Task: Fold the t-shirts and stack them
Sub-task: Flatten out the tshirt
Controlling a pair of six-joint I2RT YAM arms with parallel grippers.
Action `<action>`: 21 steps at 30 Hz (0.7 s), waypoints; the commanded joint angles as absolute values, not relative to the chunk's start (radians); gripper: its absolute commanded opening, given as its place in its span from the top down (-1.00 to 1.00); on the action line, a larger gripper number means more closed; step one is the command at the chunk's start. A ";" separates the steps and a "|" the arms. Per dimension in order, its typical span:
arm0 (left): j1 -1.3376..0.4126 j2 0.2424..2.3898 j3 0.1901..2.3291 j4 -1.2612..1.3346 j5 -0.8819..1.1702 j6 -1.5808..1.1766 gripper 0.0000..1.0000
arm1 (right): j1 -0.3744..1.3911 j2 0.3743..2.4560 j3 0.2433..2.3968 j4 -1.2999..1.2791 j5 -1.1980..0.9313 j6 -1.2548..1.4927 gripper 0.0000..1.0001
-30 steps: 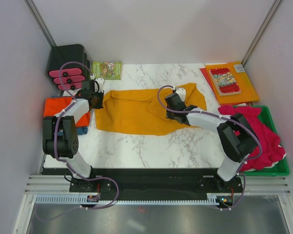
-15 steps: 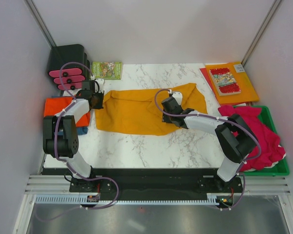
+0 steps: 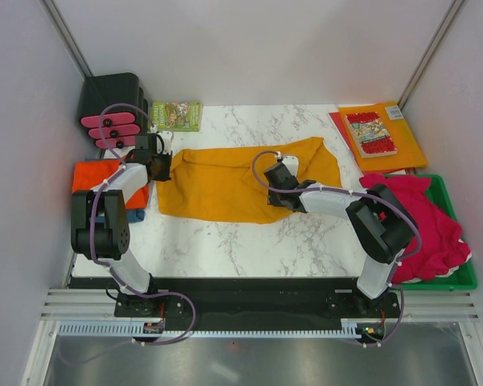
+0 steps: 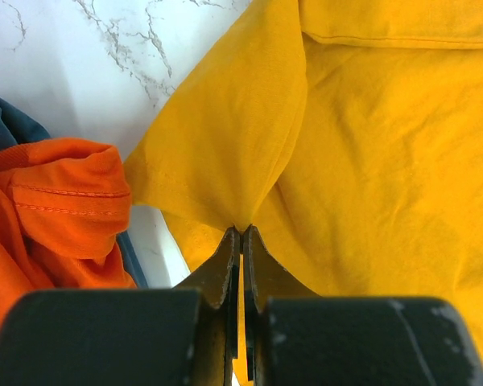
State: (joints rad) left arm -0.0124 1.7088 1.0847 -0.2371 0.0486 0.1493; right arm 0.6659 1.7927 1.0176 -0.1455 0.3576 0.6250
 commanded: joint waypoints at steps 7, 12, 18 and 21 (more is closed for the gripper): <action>-0.009 1.723 1.081 -0.219 0.061 0.138 0.96 | 0.670 1.819 1.040 -0.158 0.367 0.637 0.23; -0.009 1.724 1.080 -0.221 0.061 0.138 0.97 | 0.670 1.816 1.042 -0.160 0.373 0.638 0.41; -0.008 1.724 1.080 -0.221 0.061 0.135 0.96 | 0.670 1.793 1.045 -0.158 0.387 0.634 0.52; -0.009 1.723 1.081 -0.221 0.061 0.133 0.97 | 0.670 1.773 1.045 -0.158 0.397 0.632 0.48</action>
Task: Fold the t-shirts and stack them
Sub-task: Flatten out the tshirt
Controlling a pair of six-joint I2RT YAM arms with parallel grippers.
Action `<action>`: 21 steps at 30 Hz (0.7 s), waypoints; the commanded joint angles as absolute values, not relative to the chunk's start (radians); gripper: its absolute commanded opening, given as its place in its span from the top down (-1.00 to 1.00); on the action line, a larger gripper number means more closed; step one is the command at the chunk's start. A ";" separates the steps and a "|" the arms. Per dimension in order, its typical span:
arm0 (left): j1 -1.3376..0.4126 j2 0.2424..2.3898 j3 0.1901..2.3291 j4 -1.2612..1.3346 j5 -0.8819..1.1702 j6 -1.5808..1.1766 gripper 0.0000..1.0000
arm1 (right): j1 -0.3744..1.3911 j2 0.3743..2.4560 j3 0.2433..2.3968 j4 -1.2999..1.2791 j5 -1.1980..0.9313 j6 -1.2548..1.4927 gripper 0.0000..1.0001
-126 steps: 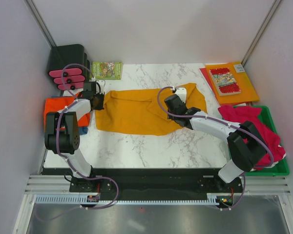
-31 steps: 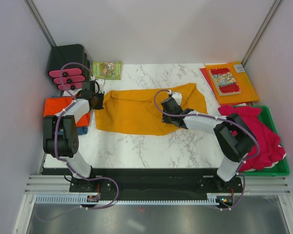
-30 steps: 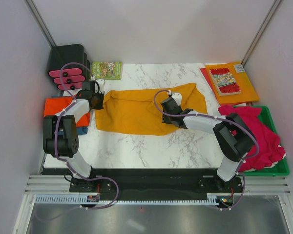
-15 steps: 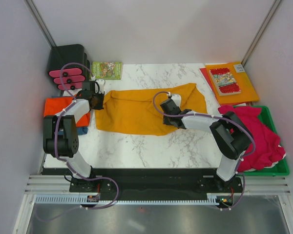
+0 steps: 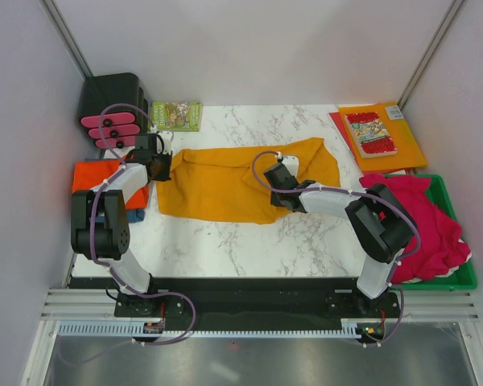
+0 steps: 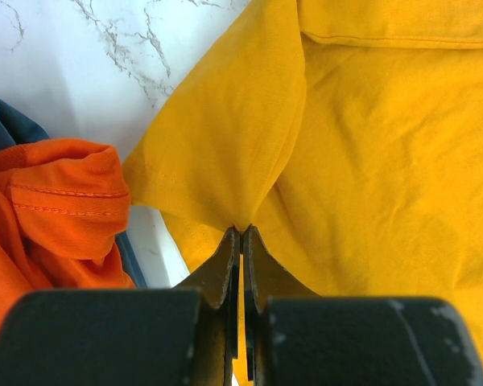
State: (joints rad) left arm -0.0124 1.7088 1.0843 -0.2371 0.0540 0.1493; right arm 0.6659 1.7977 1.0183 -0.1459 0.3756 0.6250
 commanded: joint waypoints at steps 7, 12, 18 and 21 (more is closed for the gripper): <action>-0.009 1.723 1.080 -0.221 0.066 0.132 0.96 | 0.670 1.767 1.048 -0.161 0.399 0.623 0.23; -0.008 1.723 1.075 -0.219 0.066 0.132 0.96 | 0.672 1.770 1.048 -0.158 0.399 0.627 0.36; -0.009 1.724 1.074 -0.219 0.068 0.132 0.97 | 0.678 1.759 1.054 -0.150 0.413 0.621 0.50; -0.008 1.724 1.072 -0.218 0.068 0.129 0.97 | 0.686 1.744 1.057 -0.144 0.431 0.609 0.68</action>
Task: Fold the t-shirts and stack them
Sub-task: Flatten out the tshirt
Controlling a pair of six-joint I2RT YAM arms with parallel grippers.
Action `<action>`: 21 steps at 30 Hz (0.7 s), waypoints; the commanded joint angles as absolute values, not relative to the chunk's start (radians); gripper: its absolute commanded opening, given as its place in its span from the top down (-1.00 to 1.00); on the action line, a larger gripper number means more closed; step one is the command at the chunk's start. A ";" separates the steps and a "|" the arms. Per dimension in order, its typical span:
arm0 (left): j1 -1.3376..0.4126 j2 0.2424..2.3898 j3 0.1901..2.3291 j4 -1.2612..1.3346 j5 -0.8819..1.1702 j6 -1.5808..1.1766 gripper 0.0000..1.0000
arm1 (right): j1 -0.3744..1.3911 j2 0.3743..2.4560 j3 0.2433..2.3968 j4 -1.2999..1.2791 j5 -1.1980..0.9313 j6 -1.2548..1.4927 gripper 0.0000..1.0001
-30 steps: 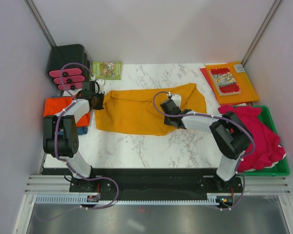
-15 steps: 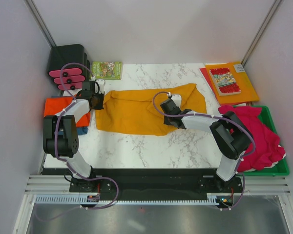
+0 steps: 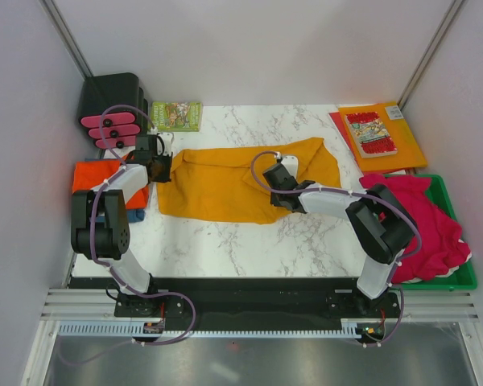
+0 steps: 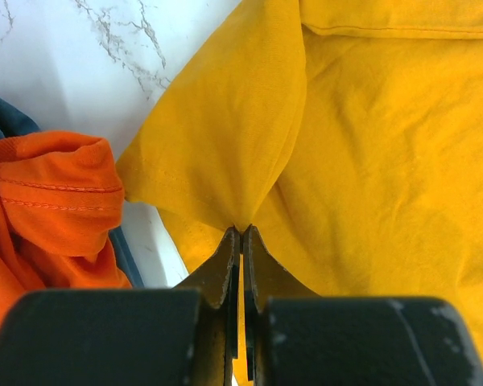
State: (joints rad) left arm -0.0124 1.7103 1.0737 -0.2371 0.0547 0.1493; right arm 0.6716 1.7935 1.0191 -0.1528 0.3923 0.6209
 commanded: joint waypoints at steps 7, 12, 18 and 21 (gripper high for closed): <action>-0.008 1.724 1.072 -0.218 0.071 0.129 0.96 | 0.703 1.710 1.066 -0.141 0.463 0.581 1.00; -0.008 1.726 1.074 -0.218 0.071 0.130 0.97 | 0.715 1.666 1.077 -0.146 0.488 0.563 0.85; -0.009 1.727 1.075 -0.219 0.072 0.127 0.96 | 0.716 1.701 1.091 -0.173 0.495 0.552 0.59; -0.008 1.724 1.072 -0.219 0.069 0.130 0.96 | 0.716 1.716 1.085 -0.172 0.486 0.561 0.42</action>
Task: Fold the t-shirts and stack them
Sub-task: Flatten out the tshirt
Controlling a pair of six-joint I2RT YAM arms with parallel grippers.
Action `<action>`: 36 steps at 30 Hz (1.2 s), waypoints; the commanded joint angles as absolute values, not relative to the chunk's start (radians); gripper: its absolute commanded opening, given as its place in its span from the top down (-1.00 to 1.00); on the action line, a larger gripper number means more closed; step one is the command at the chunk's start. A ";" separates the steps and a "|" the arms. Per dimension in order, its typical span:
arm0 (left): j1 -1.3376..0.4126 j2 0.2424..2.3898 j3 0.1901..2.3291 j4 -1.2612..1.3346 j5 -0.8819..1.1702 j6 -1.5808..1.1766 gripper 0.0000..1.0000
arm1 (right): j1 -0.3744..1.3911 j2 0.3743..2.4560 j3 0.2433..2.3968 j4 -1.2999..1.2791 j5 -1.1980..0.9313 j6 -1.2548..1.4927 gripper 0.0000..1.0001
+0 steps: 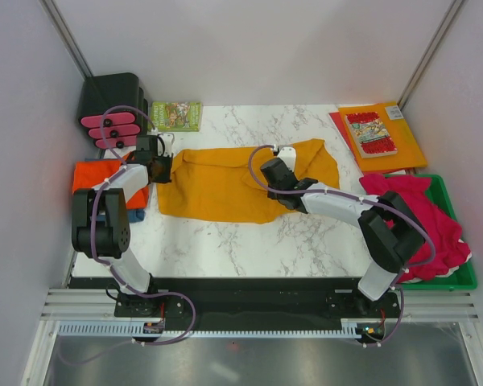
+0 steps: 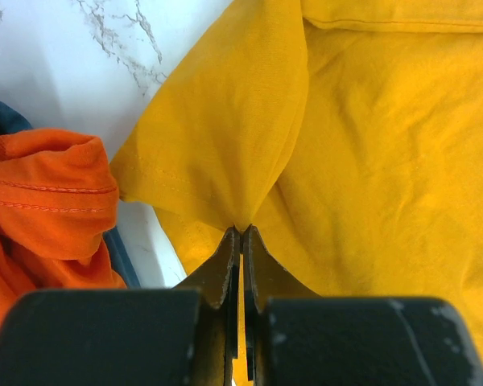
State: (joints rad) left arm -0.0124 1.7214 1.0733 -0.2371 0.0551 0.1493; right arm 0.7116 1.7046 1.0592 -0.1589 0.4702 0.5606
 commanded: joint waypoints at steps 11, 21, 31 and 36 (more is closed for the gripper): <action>-0.009 1.730 1.072 -0.218 0.074 0.129 0.96 | 0.716 1.759 1.103 -0.175 0.472 0.554 0.26; -0.008 1.726 1.066 -0.216 0.068 0.132 0.97 | 0.716 1.815 1.123 -0.186 0.477 0.566 0.32; -0.009 1.732 1.071 -0.218 0.074 0.129 0.96 | 0.716 1.770 1.118 -0.183 0.502 0.552 0.98; -0.009 1.717 1.068 -0.218 0.068 0.130 0.96 | 0.716 1.714 1.138 -0.193 0.528 0.535 1.00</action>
